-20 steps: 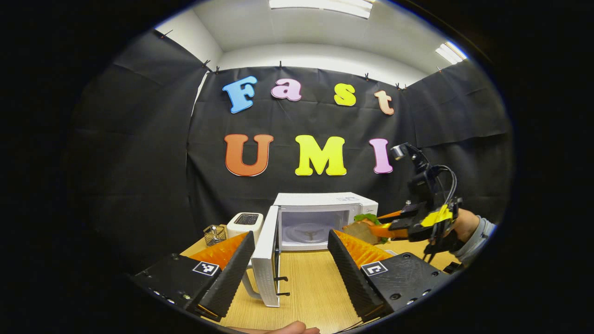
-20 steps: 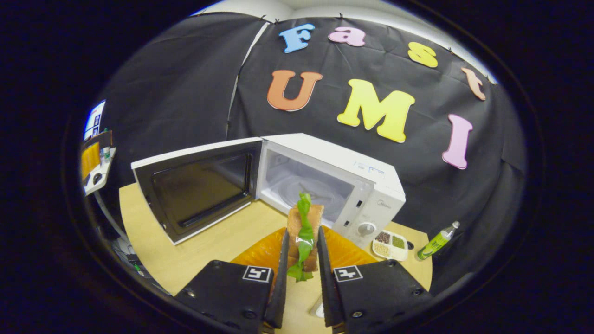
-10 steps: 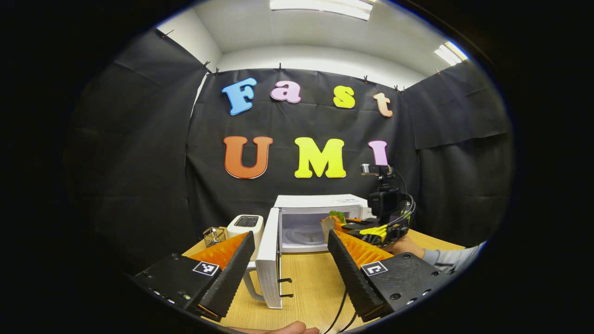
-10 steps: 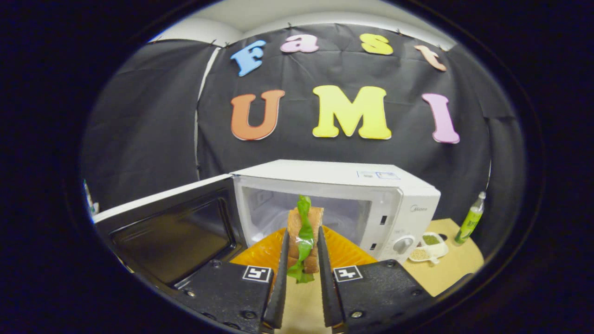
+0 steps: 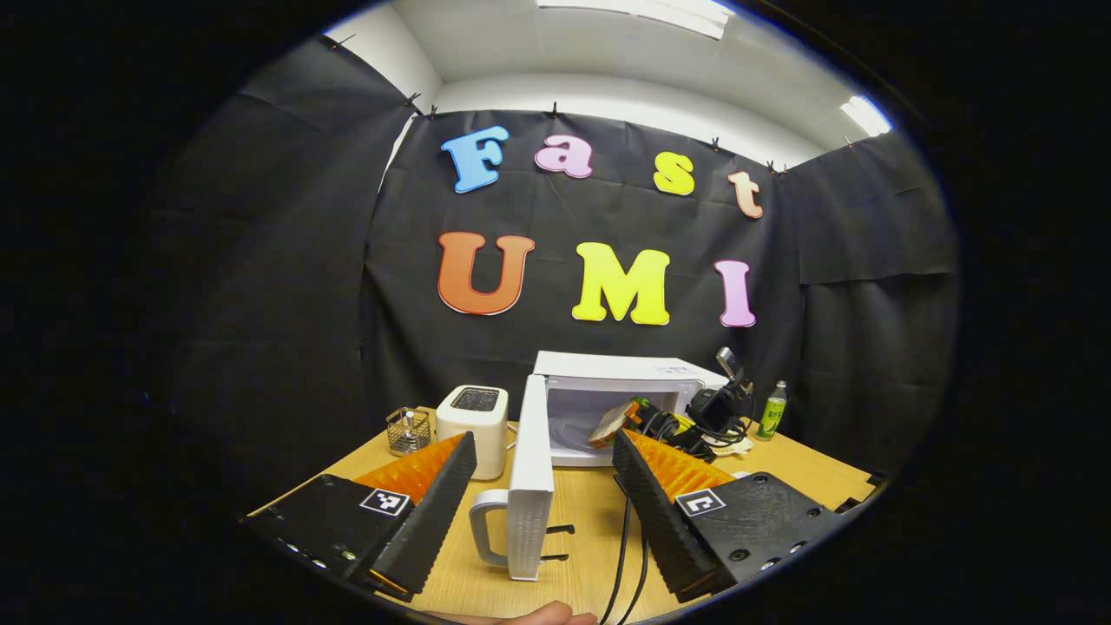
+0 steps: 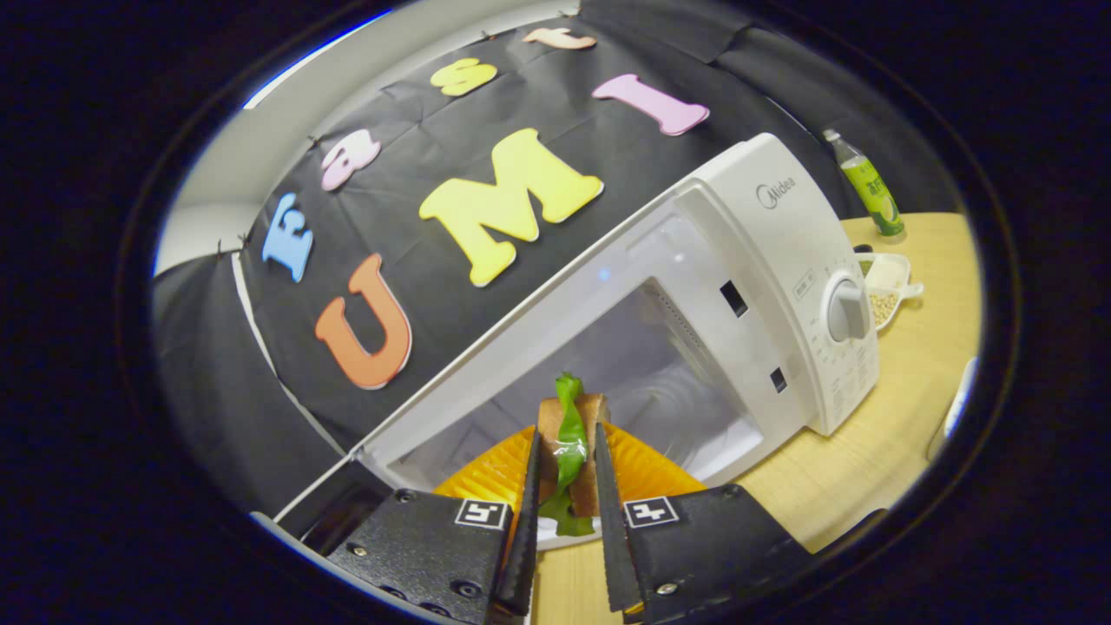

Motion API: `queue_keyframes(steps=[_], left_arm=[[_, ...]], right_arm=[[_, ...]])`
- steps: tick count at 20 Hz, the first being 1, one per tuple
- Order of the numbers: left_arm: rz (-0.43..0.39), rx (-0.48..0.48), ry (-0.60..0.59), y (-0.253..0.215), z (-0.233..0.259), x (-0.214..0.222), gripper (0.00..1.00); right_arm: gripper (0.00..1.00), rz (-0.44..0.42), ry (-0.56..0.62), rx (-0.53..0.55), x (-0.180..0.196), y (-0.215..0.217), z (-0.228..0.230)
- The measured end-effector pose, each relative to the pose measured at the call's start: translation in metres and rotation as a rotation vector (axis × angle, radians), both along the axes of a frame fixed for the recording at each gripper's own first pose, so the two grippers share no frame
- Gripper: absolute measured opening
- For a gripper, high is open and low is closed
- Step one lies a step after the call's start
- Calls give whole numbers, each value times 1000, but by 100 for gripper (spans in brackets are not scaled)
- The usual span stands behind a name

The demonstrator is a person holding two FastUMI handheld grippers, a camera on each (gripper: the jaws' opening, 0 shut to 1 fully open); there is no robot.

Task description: Open the microwave oven with the left hand, put the food in, and close the microwave oven.

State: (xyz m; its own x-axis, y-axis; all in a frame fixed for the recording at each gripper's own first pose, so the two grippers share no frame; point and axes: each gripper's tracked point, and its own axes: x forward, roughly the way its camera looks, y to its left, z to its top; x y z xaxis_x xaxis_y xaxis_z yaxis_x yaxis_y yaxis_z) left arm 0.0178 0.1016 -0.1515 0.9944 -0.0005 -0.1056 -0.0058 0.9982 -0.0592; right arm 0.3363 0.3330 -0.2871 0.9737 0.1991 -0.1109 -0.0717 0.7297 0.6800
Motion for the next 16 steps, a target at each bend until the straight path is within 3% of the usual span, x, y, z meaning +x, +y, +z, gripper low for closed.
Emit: queue_keyframes(steps=[5,11,12,13,14,15,16], left_arm=[[33,3,2,15,-2,8,95],[41,3,25,18,-15,15,95],[39,0,29,17,-17,16,95],[40,-2,30,16,-17,16,95],[39,-4,29,16,-16,15,95],[39,-1,25,16,-15,14,95],[44,4,21,17,-14,12,95]], right_arm=[[35,-49,-6,-4,37,1,-11],[36,-143,-41,-258,62,-25,-30],[29,-170,-39,-318,65,-31,-36],[37,-188,-28,-367,66,-36,-44],[37,-198,-18,-405,69,-39,-52],[29,-182,11,-439,71,-37,-66],[35,-162,34,-481,71,-35,-76]])
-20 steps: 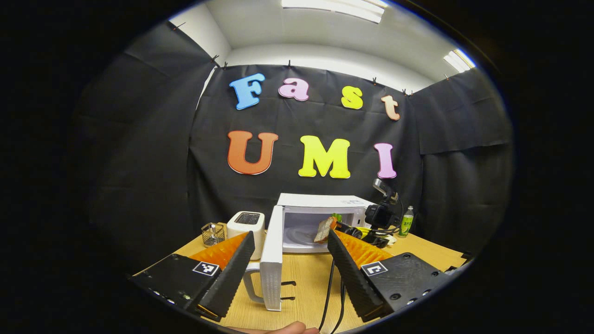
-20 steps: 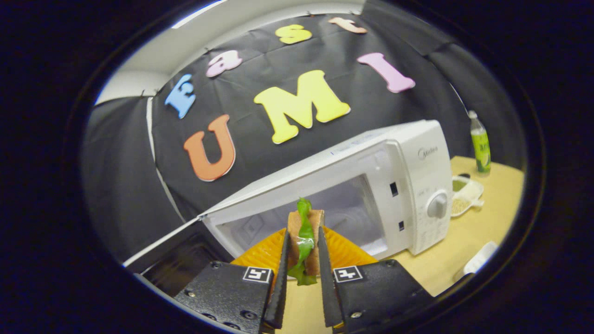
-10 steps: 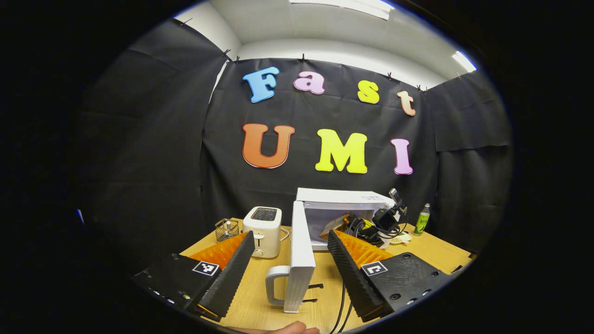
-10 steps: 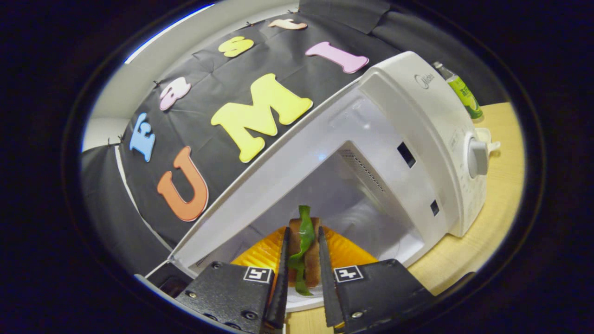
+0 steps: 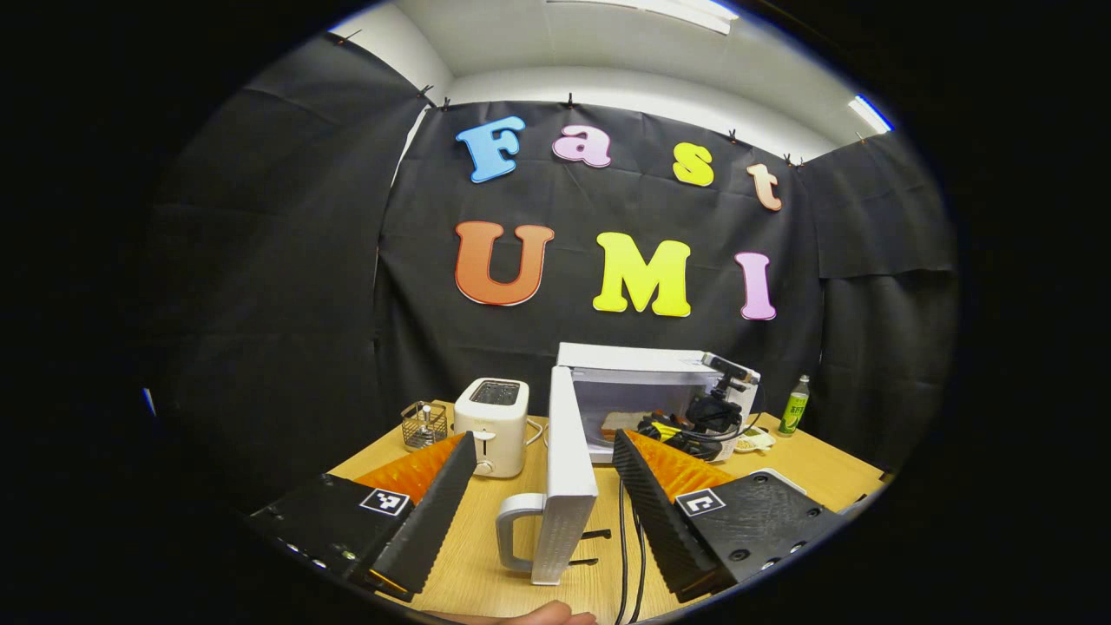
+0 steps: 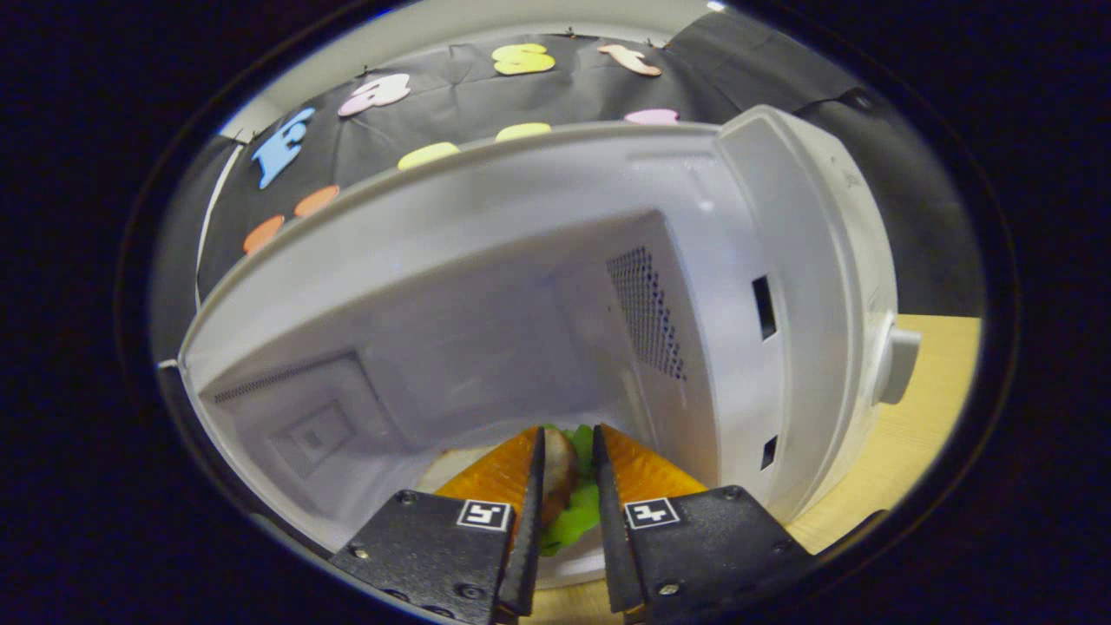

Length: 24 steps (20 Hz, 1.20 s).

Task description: Open the microwave oven with the left hand, put the food in, and close the microwave oven.

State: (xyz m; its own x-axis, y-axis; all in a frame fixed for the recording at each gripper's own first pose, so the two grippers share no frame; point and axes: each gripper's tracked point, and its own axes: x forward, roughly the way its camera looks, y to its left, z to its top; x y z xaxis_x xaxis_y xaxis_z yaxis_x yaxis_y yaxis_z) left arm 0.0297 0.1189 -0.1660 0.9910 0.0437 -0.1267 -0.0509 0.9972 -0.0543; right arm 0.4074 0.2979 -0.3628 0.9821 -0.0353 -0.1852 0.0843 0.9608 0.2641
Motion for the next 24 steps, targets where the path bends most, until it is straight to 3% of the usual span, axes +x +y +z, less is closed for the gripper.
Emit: queue_keyframes(steps=[1,2,3,4,5,9,11,13,15,16,17,18,19,20,21,22,23,24], left_arm=[[10,7,-4,3,2,-1,95],[18,15,-8,5,3,-3,95],[20,24,-10,8,4,-5,95],[25,33,-8,9,4,-8,95],[34,41,-9,13,5,-11,95],[61,58,-26,27,9,-23,95],[106,78,-34,43,9,-25,95],[136,83,-34,56,6,-27,95],[150,68,-15,65,-4,-29,95],[150,63,-10,68,-7,-28,84],[151,62,-3,72,-11,-28,84],[142,67,-8,75,-12,-26,95],[117,64,-2,71,-14,-23,94],[102,61,7,70,-17,-22,69],[101,60,12,75,-21,-20,70],[94,67,25,76,-25,-19,64],[92,85,34,76,-27,-19,64],[89,114,35,76,-28,-19,53]], right_arm=[[31,4,-2,-34,4,0,-5],[20,-2,-23,-59,4,-3,-1],[32,-10,-35,-81,2,-6,0],[30,-10,-38,-96,2,-7,0],[34,0,-39,-101,0,-6,0],[88,81,-66,-145,-17,12,5],[100,134,-88,-156,-31,19,9],[96,159,-94,-153,-46,17,12],[100,171,-96,-141,-66,12,16],[95,187,-84,-123,-78,11,14],[100,213,-71,-104,-91,11,13],[96,245,-61,-106,-105,11,13],[96,272,-59,-111,-119,10,16],[100,299,-68,-125,-133,8,22],[96,316,-82,-138,-146,4,30],[95,331,-95,-149,-159,-1,38],[100,348,-106,-156,-173,-5,48],[100,364,-120,-159,-187,-10,58]])
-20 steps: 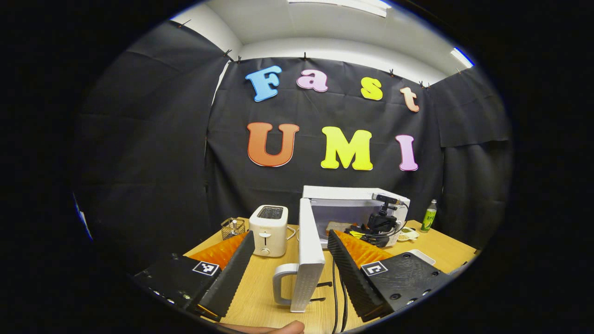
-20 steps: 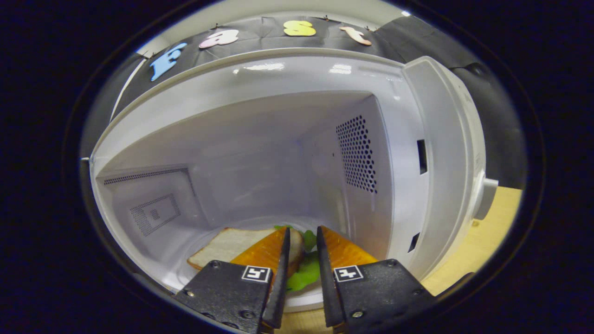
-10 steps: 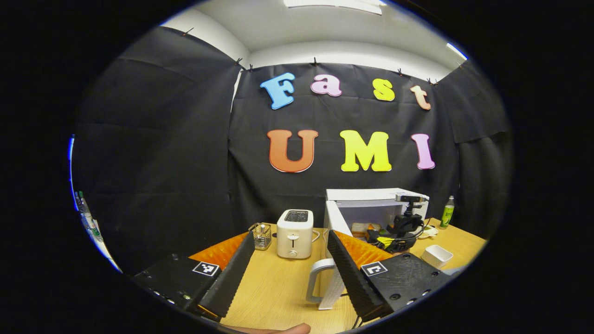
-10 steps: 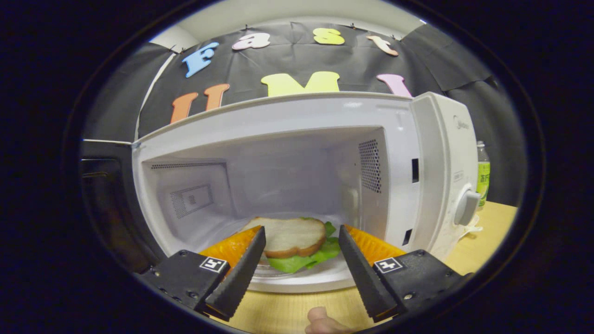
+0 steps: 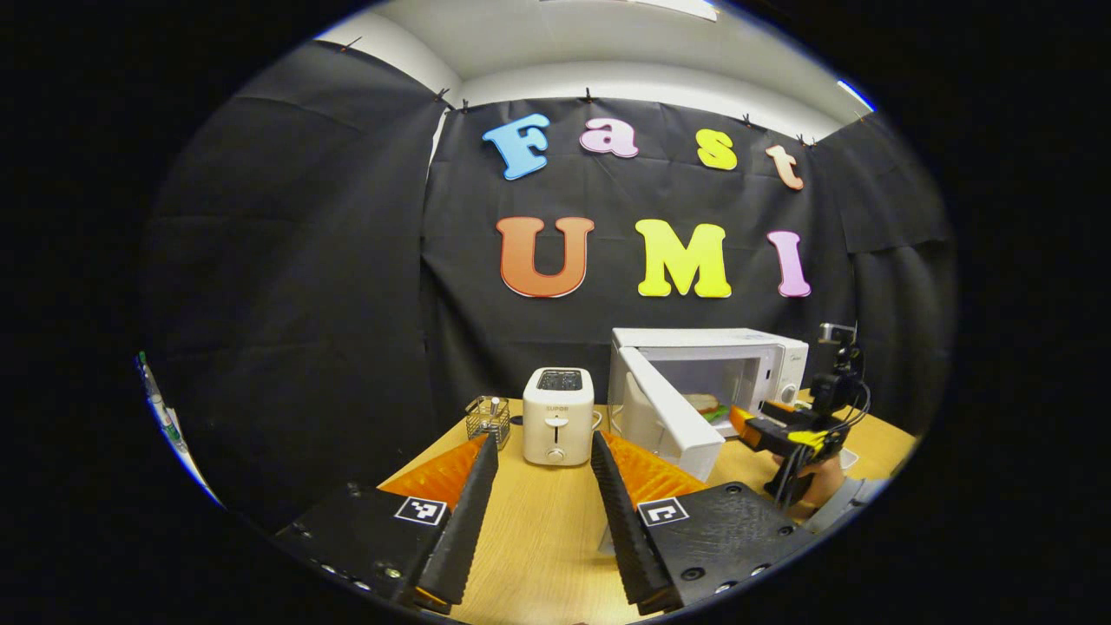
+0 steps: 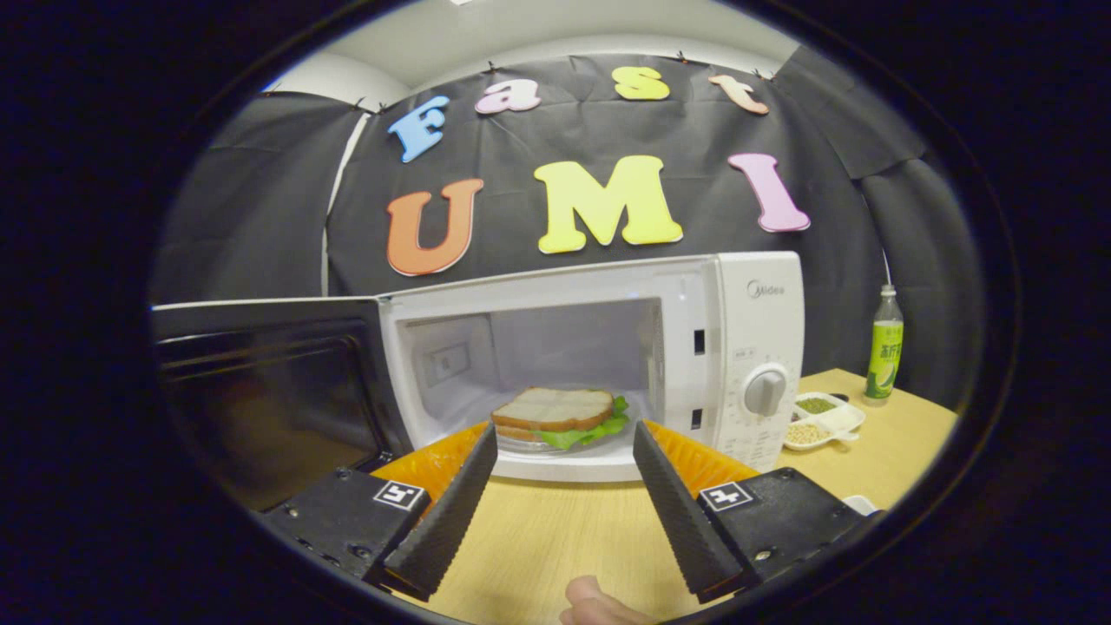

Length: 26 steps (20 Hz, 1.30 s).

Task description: Open the microwave oven with the left hand, put the food in, and close the microwave oven.

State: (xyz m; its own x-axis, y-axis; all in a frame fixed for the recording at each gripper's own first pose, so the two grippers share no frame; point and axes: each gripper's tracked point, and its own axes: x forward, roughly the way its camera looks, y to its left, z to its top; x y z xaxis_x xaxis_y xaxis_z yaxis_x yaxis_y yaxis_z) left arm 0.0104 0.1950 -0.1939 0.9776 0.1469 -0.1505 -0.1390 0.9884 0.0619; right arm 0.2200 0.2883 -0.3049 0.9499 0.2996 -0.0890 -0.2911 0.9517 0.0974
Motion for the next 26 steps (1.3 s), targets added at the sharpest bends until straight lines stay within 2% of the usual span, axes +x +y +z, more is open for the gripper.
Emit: queue_keyframes(steps=[1,2,3,4,5,6,7,8,9,10,11,12,13,15,18,19,20,21,22,23,24,26], left_arm=[[16,32,-1,7,-1,2,50],[34,52,10,11,-6,3,24],[44,66,13,14,-9,4,33],[40,69,12,13,-10,5,16],[40,72,6,12,-10,4,16],[58,67,-5,16,-13,7,0],[67,53,-3,18,-16,6,1],[71,38,-3,19,-19,7,0],[92,24,-6,25,-23,13,0],[88,8,6,25,-28,13,0],[69,-2,6,21,-31,13,0],[59,-2,0,21,-31,13,0],[43,-3,4,21,-37,14,0],[18,-10,7,19,-46,18,0],[-49,-91,47,-2,-64,21,0],[-69,-91,48,-9,-66,23,0],[-93,-86,51,-19,-68,23,0],[-118,-89,50,-28,-68,24,0],[-108,-78,43,-28,-67,26,0],[-122,-84,52,-35,-68,23,0],[-145,-100,49,-45,-68,24,0],[-207,-134,48,-72,-66,28,0]], right_arm=[[96,9,-20,4,-14,-6,14],[95,13,-37,0,-30,-16,28],[100,14,-64,-2,-45,-26,42],[95,15,-88,-9,-60,-35,56],[95,12,-104,-30,-73,-46,66],[94,9,-121,-58,-85,-57,76],[100,5,-138,-85,-97,-68,87],[100,-2,-156,-97,-109,-79,100],[100,0,-178,-98,-120,-88,114],[95,-3,-183,-100,-129,-97,125],[95,-11,-186,-100,-138,-108,136],[100,-22,-182,-95,-145,-120,146],[96,-33,-179,-86,-152,-131,157],[96,-41,-159,-67,-162,-150,172],[100,-38,-134,-31,-176,-178,190],[100,-43,-136,-18,-179,-188,196],[96,-49,-143,2,-180,-197,201],[96,-55,-151,17,-182,-205,206],[100,-58,-153,22,-183,-211,207],[100,-59,-151,19,-184,-216,206],[95,-59,-154,18,-184,-221,207],[95,-64,-164,17,-182,-228,209]])
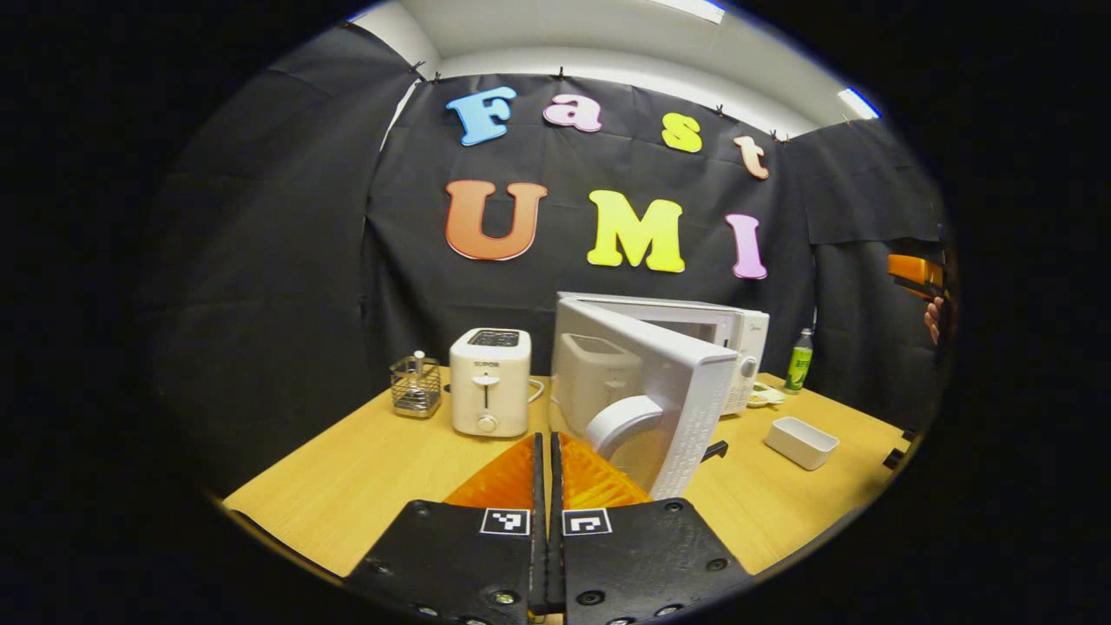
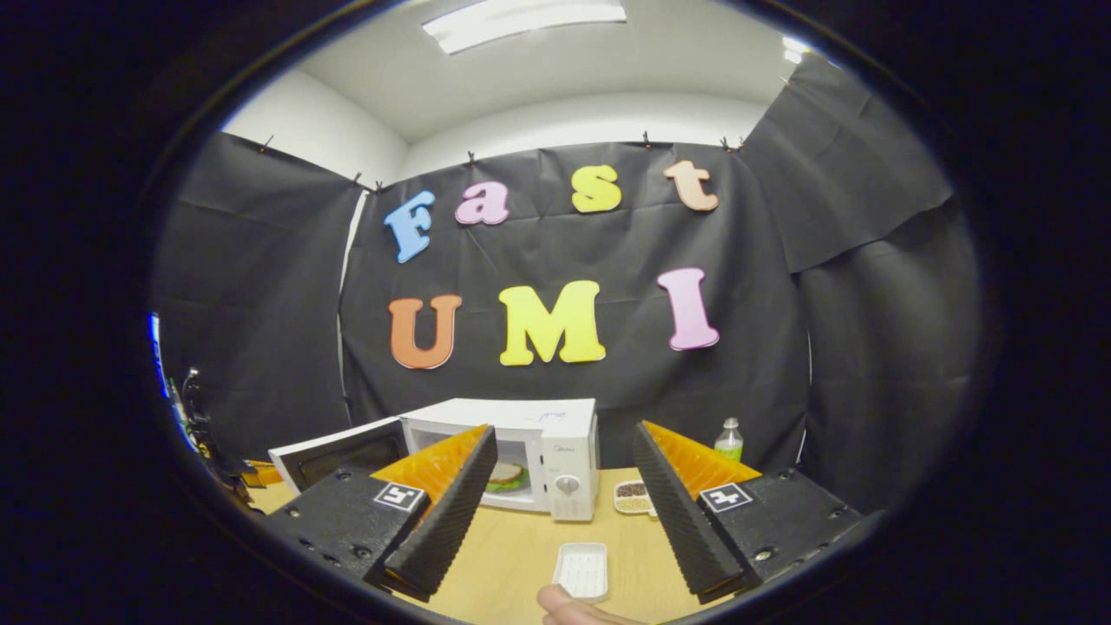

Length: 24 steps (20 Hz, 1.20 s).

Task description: Open the microwave oven with the left hand, put the food in, and close the microwave oven.

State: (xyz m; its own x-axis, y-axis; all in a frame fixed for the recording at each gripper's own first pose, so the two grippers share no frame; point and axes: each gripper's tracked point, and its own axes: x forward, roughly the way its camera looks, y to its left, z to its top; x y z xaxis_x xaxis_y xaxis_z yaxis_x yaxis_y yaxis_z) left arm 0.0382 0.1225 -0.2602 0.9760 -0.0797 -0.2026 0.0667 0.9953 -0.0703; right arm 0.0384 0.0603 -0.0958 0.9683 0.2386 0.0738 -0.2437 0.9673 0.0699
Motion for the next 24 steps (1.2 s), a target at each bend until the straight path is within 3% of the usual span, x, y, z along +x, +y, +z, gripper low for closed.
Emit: queue_keyframes(steps=[7,8,9,13,14,17,21,22,24], left_arm=[[-134,3,16,-68,-9,34,0],[-147,0,16,-76,-10,40,0],[-159,-4,18,-85,-12,47,0],[-206,-15,23,-115,-19,75,0],[-217,-20,30,-121,-20,80,0],[-264,-25,16,-148,-18,93,0],[-294,20,15,-174,-22,114,0],[-292,27,14,-180,-22,121,0],[-265,39,-3,-184,-20,138,0]], right_arm=[[95,8,9,-32,10,-21,-7],[100,5,6,-37,11,-25,-6],[95,2,5,-42,12,-30,-6],[95,-12,-10,-51,19,-47,-4],[100,-19,-13,-50,21,-51,-4],[100,-32,-15,-39,27,-64,-7],[100,-40,-5,-31,38,-79,-20],[95,-37,-6,-30,41,-81,-23],[100,-38,-2,-27,48,-86,-29]])
